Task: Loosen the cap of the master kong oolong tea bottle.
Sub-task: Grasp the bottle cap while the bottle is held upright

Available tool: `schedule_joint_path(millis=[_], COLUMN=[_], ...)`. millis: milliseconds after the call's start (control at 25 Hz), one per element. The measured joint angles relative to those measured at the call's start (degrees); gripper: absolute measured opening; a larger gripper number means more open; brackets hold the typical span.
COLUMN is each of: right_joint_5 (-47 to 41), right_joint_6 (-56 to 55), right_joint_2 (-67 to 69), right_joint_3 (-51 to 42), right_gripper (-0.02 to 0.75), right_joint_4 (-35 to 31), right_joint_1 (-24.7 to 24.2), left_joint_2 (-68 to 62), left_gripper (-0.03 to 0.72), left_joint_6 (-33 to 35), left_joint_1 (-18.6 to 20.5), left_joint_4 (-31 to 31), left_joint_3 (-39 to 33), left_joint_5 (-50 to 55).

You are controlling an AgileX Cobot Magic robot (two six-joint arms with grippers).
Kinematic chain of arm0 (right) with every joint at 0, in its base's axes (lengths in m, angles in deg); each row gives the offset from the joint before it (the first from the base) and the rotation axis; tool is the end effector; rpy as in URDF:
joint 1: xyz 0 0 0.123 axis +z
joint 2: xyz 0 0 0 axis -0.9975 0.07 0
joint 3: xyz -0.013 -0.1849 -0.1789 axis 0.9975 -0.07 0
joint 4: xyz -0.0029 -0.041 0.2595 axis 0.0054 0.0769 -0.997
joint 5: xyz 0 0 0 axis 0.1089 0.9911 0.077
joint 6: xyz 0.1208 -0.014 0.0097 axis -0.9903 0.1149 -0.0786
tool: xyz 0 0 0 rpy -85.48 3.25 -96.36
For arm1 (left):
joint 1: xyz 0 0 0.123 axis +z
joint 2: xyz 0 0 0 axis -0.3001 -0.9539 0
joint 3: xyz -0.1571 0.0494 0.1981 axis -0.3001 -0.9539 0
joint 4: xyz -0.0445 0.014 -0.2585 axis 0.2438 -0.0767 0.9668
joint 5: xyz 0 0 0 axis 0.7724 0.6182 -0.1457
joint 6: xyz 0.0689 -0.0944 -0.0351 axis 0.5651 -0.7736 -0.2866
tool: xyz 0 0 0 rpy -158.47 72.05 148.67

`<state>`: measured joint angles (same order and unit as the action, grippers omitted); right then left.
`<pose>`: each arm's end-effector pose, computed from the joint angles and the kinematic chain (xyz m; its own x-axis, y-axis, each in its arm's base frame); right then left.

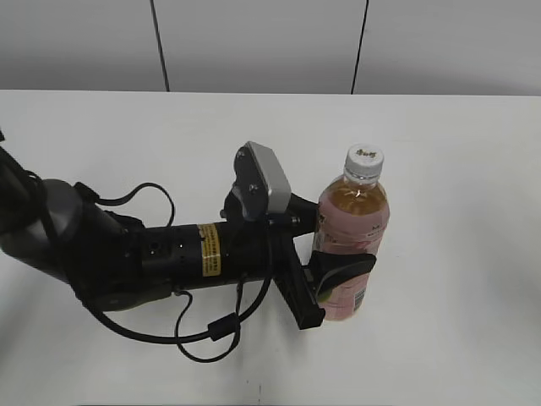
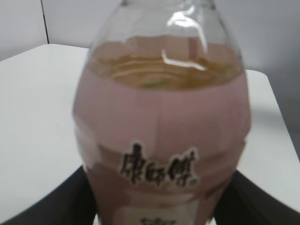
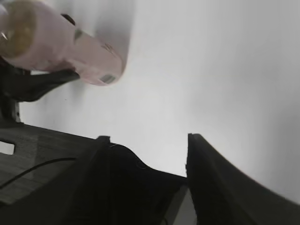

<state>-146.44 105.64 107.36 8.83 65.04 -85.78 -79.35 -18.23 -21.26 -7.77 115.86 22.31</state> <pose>0.1987 0.0420 0.2529 -0.8744 -0.0915 -0.4765 -0.2386 0.9361 0.2582 0.2469 -0.2923 0.0642 -0.0676 0.1661 -0.9838 0.9709 0.2380 -0.0265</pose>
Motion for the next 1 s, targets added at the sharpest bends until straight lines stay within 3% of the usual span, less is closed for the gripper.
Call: schedule_joint_path(millis=[240,400,560,680,1000], right_joint_5=[-1.6,-1.0,-0.2,-0.2,-2.1], right_joint_6=[1.9,-0.4,-7.3,-10.9,-14.2], right_joint_2=[13.7,19.6,25.0,29.2,35.2], right_joint_3=[10.1,15.8,23.2,28.4,31.9], right_gripper=[0.396,0.396,0.396,0.396,0.396], right_joint_4=[-3.2,-1.6,5.3,8.1,9.0], right_joint_1=[2.5,12.2,22.9,27.7,30.4], left_joint_2=[0.0,0.0,0.0,0.0,0.0], left_gripper=[0.415,0.415,0.415,0.415,0.415], left_joint_6=[0.0,0.0,0.0,0.0,0.0], left_joint_1=[0.0,0.0,0.0,0.0,0.0], left_joint_4=[-0.3,-0.4,-0.5,-0.5,-0.7], left_joint_3=[0.0,0.0,0.0,0.0,0.0], left_joint_5=[-0.1,-0.1,-0.1,-0.1,-0.2])
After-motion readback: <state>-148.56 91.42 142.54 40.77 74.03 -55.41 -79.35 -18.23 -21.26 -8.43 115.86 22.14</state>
